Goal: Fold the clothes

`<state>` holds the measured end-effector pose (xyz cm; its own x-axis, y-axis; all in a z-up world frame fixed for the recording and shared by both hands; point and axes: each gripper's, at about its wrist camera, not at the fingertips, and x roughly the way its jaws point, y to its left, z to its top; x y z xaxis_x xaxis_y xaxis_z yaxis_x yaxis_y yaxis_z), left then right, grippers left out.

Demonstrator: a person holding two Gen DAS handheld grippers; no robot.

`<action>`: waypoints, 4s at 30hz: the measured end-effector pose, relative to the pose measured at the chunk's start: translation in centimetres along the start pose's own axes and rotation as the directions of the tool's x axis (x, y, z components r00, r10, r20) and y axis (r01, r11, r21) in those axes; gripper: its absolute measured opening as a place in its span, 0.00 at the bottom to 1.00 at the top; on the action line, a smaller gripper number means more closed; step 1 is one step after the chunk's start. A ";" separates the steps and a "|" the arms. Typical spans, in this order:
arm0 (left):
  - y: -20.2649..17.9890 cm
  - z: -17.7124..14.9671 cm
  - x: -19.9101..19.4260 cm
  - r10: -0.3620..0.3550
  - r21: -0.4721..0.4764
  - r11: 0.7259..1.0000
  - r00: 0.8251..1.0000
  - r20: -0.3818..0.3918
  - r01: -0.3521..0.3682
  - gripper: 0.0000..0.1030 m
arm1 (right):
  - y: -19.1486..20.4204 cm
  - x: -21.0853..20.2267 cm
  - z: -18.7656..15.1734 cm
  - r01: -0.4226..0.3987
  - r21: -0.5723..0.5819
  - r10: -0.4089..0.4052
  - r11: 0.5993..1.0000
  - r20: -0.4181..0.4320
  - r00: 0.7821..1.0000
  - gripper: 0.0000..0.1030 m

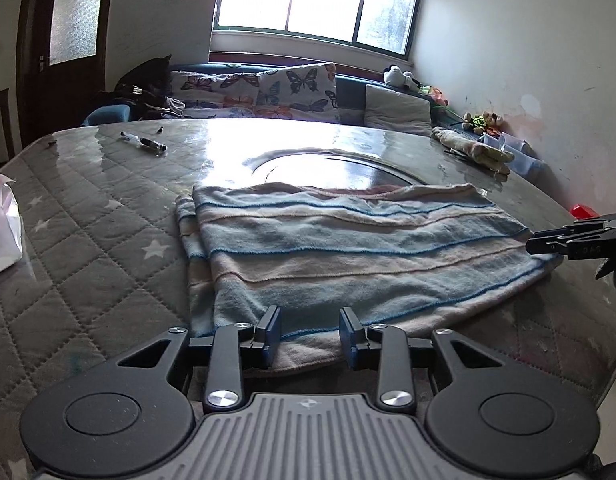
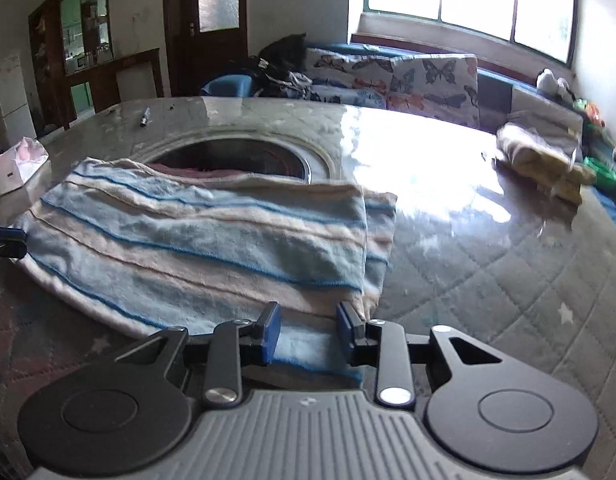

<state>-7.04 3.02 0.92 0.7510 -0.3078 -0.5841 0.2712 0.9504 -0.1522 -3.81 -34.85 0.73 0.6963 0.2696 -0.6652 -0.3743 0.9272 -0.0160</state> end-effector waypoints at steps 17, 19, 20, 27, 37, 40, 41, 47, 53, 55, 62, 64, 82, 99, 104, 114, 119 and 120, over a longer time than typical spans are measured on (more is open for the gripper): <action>2.2 0.5 0.7 0.025 -0.071 0.997 1.000 0.005 -0.025 0.34 | 0.3 2.1 1.1 -0.018 -0.008 0.018 1.000 -0.022 1.000 0.31; 2.6 0.5 0.7 0.031 -0.080 0.996 1.000 0.003 -0.030 0.34 | 0.3 2.3 1.2 -0.017 -0.010 0.017 1.000 -0.027 0.999 0.31; 2.7 0.6 0.5 0.032 -0.085 0.996 0.999 0.004 -0.032 0.34 | 0.2 2.4 1.1 -0.018 -0.008 0.018 1.000 -0.030 0.999 0.31; 3.3 1.8 0.5 0.057 -0.108 0.993 0.998 0.034 -0.053 0.34 | 0.2 2.8 2.3 -0.010 -0.013 0.010 1.000 -0.007 1.000 0.31; 3.5 3.4 2.2 0.091 -0.099 0.991 0.996 0.024 -0.088 0.34 | -0.6 6.3 6.4 -0.019 0.008 0.019 1.000 0.011 1.000 0.31; 4.0 3.6 2.6 0.116 -0.112 0.987 0.993 0.015 -0.114 0.34 | -0.9 7.7 7.2 -0.015 0.014 0.015 1.000 0.003 1.000 0.30; 4.1 3.6 2.7 0.122 -0.117 0.986 0.992 0.010 -0.120 0.35 | -1.0 8.2 7.4 -0.008 0.017 0.008 1.000 -0.002 1.000 0.30; 4.7 3.6 2.9 0.139 -0.132 0.981 0.990 -0.012 -0.140 0.45 | -1.3 9.2 7.4 0.005 0.026 -0.005 1.000 -0.022 1.000 0.30; 5.2 3.2 2.8 0.123 -0.155 0.980 0.992 -0.038 -0.127 0.46 | 1.6 6.7 7.6 -0.036 -0.069 0.037 0.997 0.009 0.999 0.30; 5.3 3.2 2.8 0.116 -0.158 0.980 0.992 -0.045 -0.122 0.46 | 3.0 5.9 7.7 -0.068 -0.107 0.070 0.992 0.017 0.997 0.30; 5.7 3.2 3.0 0.061 -0.187 0.980 0.997 -0.055 -0.070 0.29 | 9.0 3.6 8.3 -0.186 -0.247 0.198 0.951 0.023 0.980 0.30; 5.8 3.4 2.9 0.050 -0.200 0.978 0.997 -0.051 -0.060 0.18 | 11.0 3.1 8.3 -0.226 -0.299 0.241 0.927 0.012 0.971 0.30; 4.2 8.1 1.4 -0.059 -0.202 0.977 0.998 0.023 0.063 0.09 | 24.0 2.8 6.3 -0.436 -0.514 0.455 0.738 -0.099 0.885 0.46; 4.0 7.9 1.0 -0.045 -0.217 0.975 0.998 0.042 0.053 0.07 | 23.7 2.5 5.1 -0.402 -0.501 0.436 0.766 -0.054 0.898 0.19; 6.6 6.0 0.3 0.038 -0.274 0.961 0.999 0.014 -0.033 0.10 | 24.1 2.5 4.8 -0.402 -0.523 0.434 0.751 -0.067 0.898 0.30; 9.3 4.4 -0.5 0.052 -0.387 0.921 0.999 -0.001 -0.049 0.46 | 28.1 4.7 4.4 -0.387 -0.645 0.425 0.659 -0.105 0.899 0.46; 9.1 4.3 0.3 0.039 -0.426 0.904 0.999 -0.006 -0.037 0.62 | 29.4 5.4 3.8 -0.361 -0.663 0.405 0.656 -0.095 0.910 0.25; 9.0 4.2 0.5 0.037 -0.433 0.901 0.999 -0.010 -0.038 0.67 | 29.4 5.5 3.8 -0.364 -0.654 0.406 0.663 -0.095 0.909 0.17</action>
<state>-1.64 11.25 2.63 0.7544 -0.2716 -0.5975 -0.0450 0.8868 -0.4599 -8.66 -5.13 -0.50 0.4228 0.5972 -0.6816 -0.9024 0.3460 -0.2567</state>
